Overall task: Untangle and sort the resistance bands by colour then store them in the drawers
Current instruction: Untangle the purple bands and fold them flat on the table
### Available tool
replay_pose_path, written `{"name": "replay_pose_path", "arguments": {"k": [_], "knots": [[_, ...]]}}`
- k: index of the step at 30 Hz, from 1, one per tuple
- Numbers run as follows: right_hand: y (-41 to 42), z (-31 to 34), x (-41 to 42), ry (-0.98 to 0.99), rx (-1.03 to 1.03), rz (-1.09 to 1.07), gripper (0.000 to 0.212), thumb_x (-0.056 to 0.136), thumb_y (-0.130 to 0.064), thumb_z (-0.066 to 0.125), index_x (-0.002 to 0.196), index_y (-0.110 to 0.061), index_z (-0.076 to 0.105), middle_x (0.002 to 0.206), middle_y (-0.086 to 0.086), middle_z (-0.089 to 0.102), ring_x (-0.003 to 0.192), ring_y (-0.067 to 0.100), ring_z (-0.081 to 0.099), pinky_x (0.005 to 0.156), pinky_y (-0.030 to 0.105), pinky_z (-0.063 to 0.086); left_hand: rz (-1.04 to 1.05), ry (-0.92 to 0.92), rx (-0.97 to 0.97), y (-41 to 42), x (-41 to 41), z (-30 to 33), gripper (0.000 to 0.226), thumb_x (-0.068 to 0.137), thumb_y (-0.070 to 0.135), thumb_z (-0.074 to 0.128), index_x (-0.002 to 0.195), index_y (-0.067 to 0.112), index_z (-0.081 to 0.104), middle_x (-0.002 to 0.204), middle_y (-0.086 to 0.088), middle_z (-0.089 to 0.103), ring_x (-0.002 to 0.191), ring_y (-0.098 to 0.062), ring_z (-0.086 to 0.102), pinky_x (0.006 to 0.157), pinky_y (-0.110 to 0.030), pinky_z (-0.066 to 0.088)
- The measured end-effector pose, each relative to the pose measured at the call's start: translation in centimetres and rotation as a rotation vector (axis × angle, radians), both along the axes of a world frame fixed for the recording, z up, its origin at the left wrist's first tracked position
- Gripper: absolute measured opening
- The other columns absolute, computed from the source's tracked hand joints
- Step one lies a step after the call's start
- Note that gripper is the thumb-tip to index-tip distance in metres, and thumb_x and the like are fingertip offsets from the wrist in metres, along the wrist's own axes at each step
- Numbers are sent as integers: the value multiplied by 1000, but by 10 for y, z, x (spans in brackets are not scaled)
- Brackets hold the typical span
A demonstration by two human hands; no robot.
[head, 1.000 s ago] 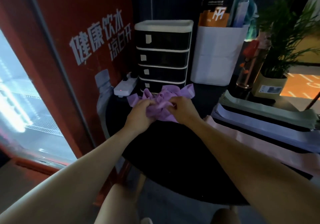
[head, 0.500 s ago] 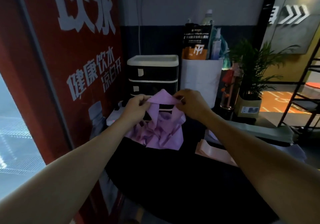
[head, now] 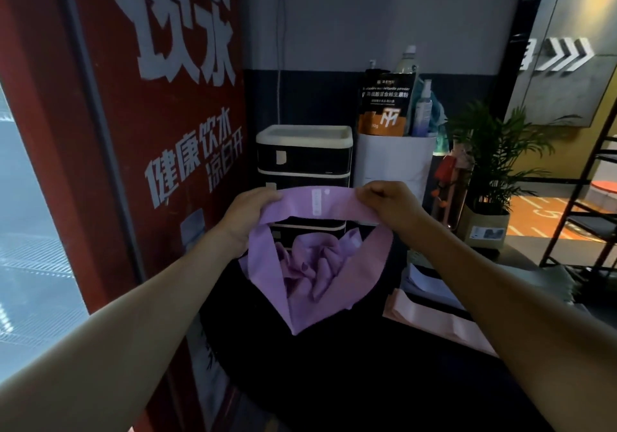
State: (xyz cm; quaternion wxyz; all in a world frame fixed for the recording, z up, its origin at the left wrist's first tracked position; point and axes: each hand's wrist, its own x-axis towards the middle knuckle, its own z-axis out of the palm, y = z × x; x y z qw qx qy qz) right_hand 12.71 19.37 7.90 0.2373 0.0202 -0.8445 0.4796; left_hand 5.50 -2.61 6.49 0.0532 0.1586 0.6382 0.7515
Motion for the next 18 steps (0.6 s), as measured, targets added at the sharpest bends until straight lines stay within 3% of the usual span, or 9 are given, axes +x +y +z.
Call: {"name": "replay_pose_path", "arguments": {"k": [2,5,7,10,13,16,18], "knots": [[0,-5,2,-47,-61,26,30,93,-16,55,71,5,56,69,12,43,65,19,38,62,28,32,-21,-6,8,-1,0,-3,21,94,11,49,77,10,61,57,5,63,56,-8,58,61,-20,47],[0,-11,5,-92,-83,35,30,93,-16,55,67,-2,56,67,11,48,61,18,42,60,27,34,-81,-55,25,1,5,-5,22,94,11,47,76,9,59,49,4,60,45,-6,56,46,-14,44],[0,-14,8,-128,-84,43,30,93,-15,55,66,-4,58,66,6,52,61,13,45,59,25,37,-135,-86,38,4,7,-6,19,93,10,48,78,9,61,58,-1,63,56,-13,59,51,-17,48],[1,-18,10,-201,27,89,24,92,-15,56,87,5,68,81,14,62,74,14,52,70,25,44,-173,-96,25,7,6,-7,15,91,10,52,83,10,65,75,-6,65,71,-19,59,66,-27,49],[-9,-11,9,-154,100,99,19,91,-19,58,93,-3,69,88,9,68,81,8,57,77,19,45,-179,-61,-21,11,6,-5,13,92,10,51,90,9,64,86,-8,63,80,-20,58,77,-31,46],[-25,4,9,-92,-40,134,26,92,-29,56,85,-6,66,77,2,63,71,9,57,68,19,47,-185,3,-58,17,8,-4,15,93,11,51,87,11,65,82,-6,64,79,-18,57,75,-31,45],[-36,11,6,-103,20,161,31,92,-30,57,87,0,66,74,2,63,67,7,57,64,16,48,-211,52,-103,20,9,-4,15,93,14,52,87,13,66,84,-6,65,78,-17,58,72,-29,45]]}}
